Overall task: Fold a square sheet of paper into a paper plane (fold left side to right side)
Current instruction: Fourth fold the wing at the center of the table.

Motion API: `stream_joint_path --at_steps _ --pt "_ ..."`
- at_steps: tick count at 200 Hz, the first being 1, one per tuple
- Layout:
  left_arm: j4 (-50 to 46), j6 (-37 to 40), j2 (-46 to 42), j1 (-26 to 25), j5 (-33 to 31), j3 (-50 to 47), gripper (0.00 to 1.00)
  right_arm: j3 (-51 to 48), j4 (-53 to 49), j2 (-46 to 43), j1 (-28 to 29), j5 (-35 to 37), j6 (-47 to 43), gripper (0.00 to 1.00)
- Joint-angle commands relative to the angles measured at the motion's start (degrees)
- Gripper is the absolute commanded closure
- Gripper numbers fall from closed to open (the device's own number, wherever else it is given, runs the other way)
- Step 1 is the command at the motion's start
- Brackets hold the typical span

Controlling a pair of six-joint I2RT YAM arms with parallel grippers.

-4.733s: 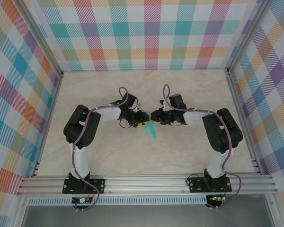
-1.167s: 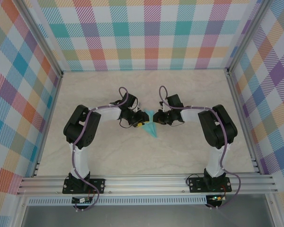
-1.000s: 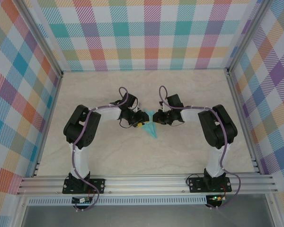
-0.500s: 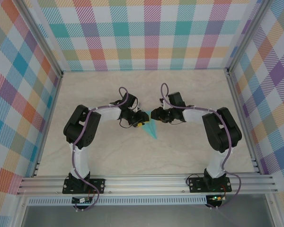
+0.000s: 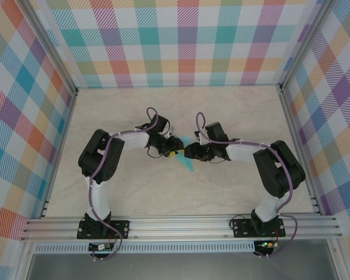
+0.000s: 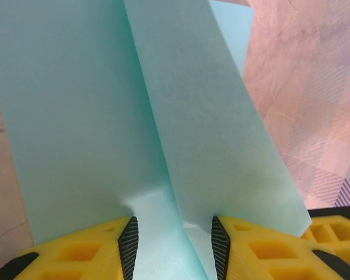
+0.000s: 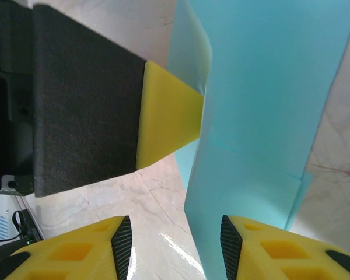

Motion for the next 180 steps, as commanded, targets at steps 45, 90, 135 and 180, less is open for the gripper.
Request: stream_joint_path --at_steps 45,90,135,180 --pt "-2.39 0.99 1.37 -1.24 -0.80 0.96 0.59 1.74 -2.61 2.57 0.23 2.96 -1.92 0.63" --pt "-2.31 1.02 1.21 -1.24 -0.81 0.79 0.59 2.75 -3.06 3.26 0.19 2.54 -2.03 0.72" --pt "-2.31 1.08 1.14 -1.24 -0.89 0.71 0.59 2.20 -2.26 4.41 -0.16 0.85 -1.42 0.77" --pt "-2.44 1.17 1.18 -1.24 -0.98 0.71 0.59 1.29 -0.65 5.00 -1.24 -1.11 -0.28 0.79"
